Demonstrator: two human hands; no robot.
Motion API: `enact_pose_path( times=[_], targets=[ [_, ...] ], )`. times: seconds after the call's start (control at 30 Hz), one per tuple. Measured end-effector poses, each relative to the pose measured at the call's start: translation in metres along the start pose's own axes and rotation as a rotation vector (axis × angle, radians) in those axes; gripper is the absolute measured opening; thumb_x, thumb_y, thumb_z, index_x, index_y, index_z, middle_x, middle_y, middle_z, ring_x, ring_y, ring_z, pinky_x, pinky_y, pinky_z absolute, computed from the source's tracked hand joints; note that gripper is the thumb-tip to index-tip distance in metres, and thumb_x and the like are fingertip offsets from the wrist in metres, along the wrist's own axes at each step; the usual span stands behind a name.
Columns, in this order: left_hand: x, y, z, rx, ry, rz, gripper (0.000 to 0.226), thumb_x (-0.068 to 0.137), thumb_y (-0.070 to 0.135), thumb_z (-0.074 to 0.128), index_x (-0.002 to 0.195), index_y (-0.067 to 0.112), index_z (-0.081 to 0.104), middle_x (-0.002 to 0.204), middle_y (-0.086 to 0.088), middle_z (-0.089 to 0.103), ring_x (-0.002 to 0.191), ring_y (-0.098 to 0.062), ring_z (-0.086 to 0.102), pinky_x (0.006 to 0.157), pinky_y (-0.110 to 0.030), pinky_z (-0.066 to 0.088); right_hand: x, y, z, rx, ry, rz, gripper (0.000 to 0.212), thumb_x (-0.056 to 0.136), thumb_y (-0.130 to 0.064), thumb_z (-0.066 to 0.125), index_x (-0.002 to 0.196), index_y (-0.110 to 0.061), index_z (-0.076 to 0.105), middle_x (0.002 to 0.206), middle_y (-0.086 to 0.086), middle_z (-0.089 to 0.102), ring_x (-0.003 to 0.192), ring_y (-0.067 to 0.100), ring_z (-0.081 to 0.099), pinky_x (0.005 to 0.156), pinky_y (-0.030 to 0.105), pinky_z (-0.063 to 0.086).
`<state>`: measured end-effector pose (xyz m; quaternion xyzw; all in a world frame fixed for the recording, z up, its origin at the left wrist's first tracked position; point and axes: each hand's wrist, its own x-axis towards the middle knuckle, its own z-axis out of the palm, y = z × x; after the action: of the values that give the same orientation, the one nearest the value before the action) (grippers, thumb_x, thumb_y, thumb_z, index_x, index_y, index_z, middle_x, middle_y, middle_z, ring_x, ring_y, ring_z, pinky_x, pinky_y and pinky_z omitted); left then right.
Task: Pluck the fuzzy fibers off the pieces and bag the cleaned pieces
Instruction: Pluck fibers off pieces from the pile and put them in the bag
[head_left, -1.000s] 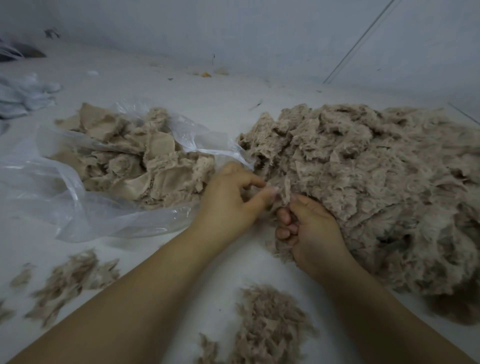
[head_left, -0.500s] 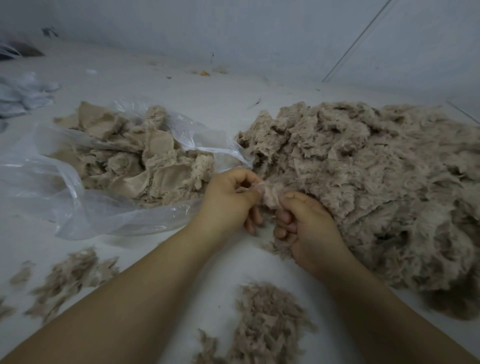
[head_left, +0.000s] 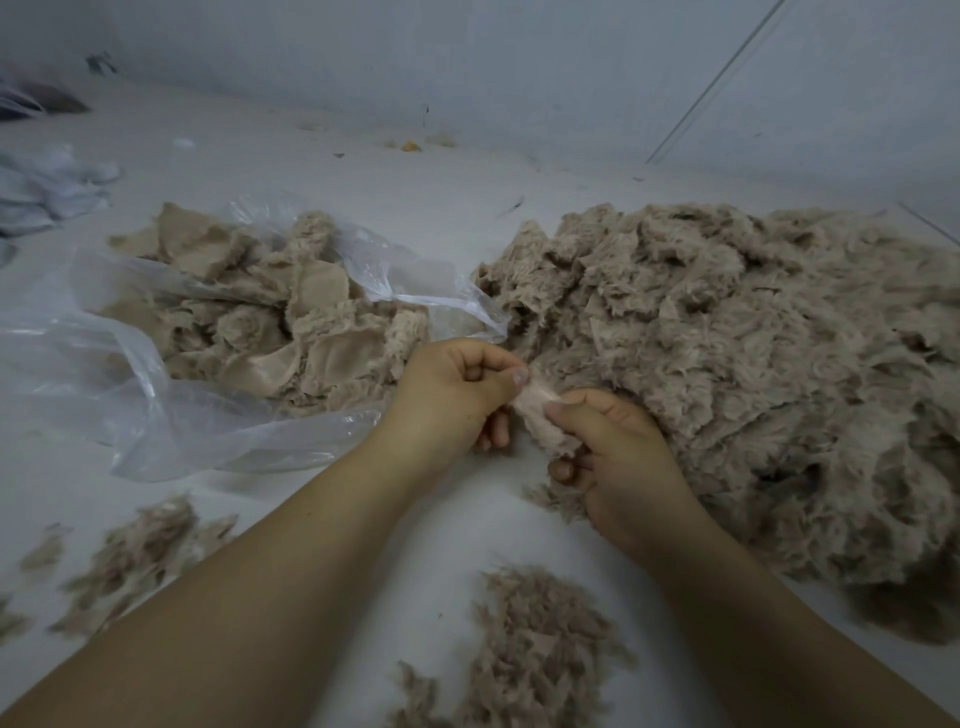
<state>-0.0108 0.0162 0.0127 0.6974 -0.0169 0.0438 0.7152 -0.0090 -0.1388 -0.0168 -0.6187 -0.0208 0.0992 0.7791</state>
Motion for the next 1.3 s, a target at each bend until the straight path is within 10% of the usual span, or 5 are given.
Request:
enact_pose_path(
  times=[0.33,0.7,0.97,1.13,1.3],
  targets=[
    [-0.003,-0.001,0.007,0.088,-0.065,-0.018,0.030,0.087,0.024,0.073,0.081,-0.004,0.062,0.057,-0.019,0.060,0.038,-0.020,0.050,0.034,-0.021,0.035,-0.004,-0.002,0.003,-0.080,-0.034,-0.055,0.017,0.087,-0.026,0.073,0.078,-0.012,0.071,0.079,0.029,0.055,0.072,0.031,0.044,0.049,0.024,0.040],
    [0.005,0.005,-0.004,-0.176,0.024,-0.218,0.032,0.079,-0.026,0.042,0.083,0.000,0.060,0.057,-0.017,0.056,0.038,-0.019,0.051,0.037,-0.021,0.043,-0.002,-0.001,0.007,0.079,0.076,-0.002,0.045,0.098,-0.010,0.055,0.058,-0.022,0.071,0.052,-0.002,0.040,0.045,0.006,0.035,0.042,0.020,0.038],
    [0.000,0.005,-0.006,0.100,-0.083,-0.099,0.023,0.084,0.014,0.074,0.088,-0.007,0.064,0.061,-0.015,0.059,0.038,-0.020,0.044,0.035,-0.020,0.033,-0.002,0.000,0.005,-0.009,0.016,-0.034,0.036,0.090,-0.014,0.066,0.056,-0.025,0.067,0.056,-0.005,0.056,0.045,0.004,0.045,0.043,0.018,0.041],
    [-0.001,0.001,-0.001,0.065,0.056,-0.063,0.027,0.090,0.015,0.068,0.071,-0.004,0.068,0.052,-0.015,0.059,0.038,-0.018,0.050,0.039,-0.023,0.039,-0.002,0.001,0.004,-0.094,-0.065,-0.037,0.005,0.083,-0.022,0.076,0.087,-0.021,0.078,0.082,0.005,0.069,0.060,0.009,0.053,0.049,0.020,0.043],
    [0.000,0.003,-0.001,-0.082,0.062,-0.137,0.024,0.092,0.010,0.059,0.072,-0.001,0.064,0.053,-0.016,0.055,0.037,-0.020,0.048,0.036,-0.021,0.035,-0.003,-0.001,0.003,-0.057,-0.045,-0.020,0.018,0.091,-0.007,0.067,0.095,-0.020,0.079,0.091,0.006,0.072,0.063,0.007,0.055,0.049,0.018,0.043]
  ],
)
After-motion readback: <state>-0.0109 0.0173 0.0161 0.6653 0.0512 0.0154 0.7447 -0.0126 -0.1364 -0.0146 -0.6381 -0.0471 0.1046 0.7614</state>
